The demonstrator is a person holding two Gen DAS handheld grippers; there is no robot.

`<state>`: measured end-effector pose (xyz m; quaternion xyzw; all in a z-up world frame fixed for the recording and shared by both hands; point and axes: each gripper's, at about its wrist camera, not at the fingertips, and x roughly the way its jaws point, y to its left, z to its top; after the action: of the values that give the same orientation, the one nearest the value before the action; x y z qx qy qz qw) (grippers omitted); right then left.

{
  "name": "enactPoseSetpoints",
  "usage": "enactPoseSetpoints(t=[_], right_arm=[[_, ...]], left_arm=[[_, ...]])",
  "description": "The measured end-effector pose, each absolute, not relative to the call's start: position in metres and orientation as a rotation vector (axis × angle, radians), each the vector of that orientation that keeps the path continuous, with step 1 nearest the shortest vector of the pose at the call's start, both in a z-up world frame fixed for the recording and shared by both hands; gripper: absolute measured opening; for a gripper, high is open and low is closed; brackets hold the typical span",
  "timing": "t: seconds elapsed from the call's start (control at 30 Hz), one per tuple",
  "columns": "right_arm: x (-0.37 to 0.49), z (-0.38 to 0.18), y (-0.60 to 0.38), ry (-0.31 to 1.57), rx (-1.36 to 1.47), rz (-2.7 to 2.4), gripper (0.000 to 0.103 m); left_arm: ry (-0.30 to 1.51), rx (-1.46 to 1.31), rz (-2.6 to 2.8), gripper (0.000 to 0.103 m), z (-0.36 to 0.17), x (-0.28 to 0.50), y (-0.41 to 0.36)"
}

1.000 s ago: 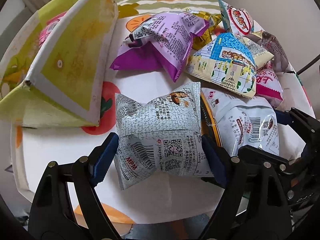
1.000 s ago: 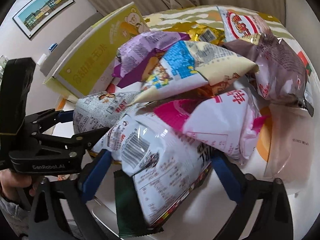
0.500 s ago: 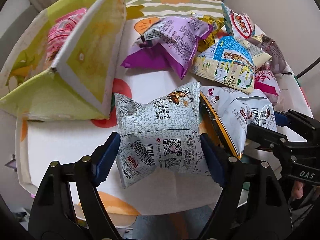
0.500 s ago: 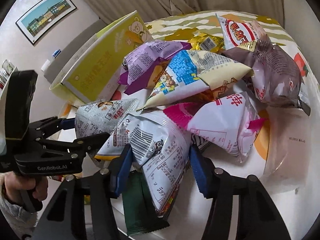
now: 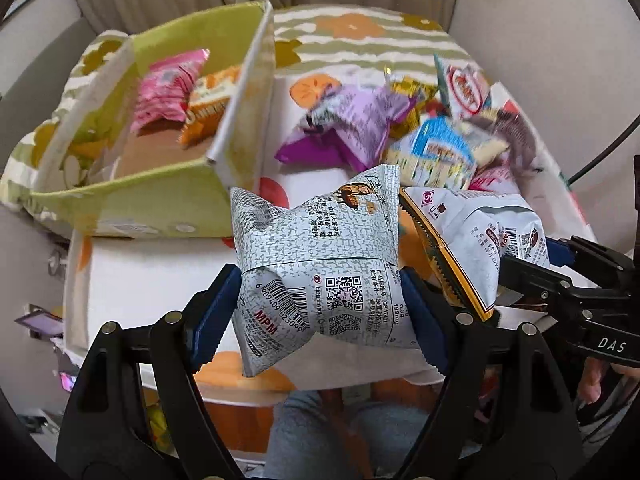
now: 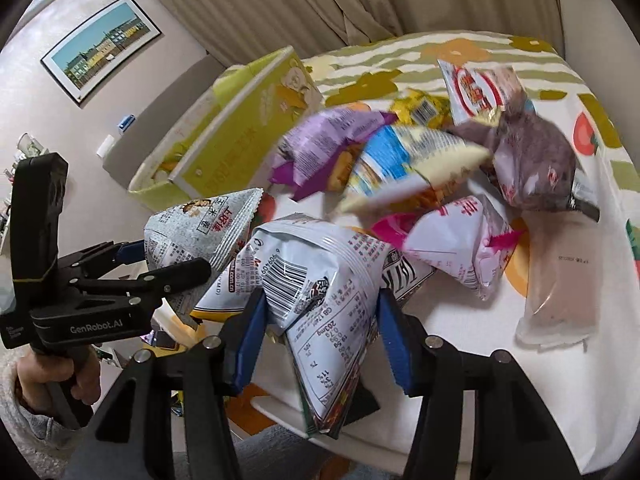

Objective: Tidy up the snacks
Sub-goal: 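Carry both bags into the yellow-green box and open both tools to release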

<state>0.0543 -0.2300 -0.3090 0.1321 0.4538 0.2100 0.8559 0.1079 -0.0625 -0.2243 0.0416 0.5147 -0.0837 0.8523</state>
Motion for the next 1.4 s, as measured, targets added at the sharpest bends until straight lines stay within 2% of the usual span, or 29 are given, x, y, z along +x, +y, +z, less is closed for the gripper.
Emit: enactPoseSetpoints(t=[0.47, 0.8, 1.13, 1.4], right_arm=[[0.061, -0.22, -0.211, 0.803, 0.222, 0.428, 0.05], [0.095, -0.176, -0.183, 0.746, 0.163, 0.431, 0.05], [0.157, -0.16, -0.103, 0.746, 0.109, 0.458, 0.05], [0.211, -0.172, -0.042, 0.796, 0.122, 0.442, 0.05]], left_arm=[[0.926, -0.041, -0.211, 0.072, -0.138, 0.1, -0.03], [0.828, -0.041, -0.167, 0.072, -0.096, 0.136, 0.016], [0.83, -0.034, -0.117, 0.072, -0.089, 0.2, 0.098], [0.93, -0.002, -0.13, 0.072, -0.129, 0.264, 0.161]])
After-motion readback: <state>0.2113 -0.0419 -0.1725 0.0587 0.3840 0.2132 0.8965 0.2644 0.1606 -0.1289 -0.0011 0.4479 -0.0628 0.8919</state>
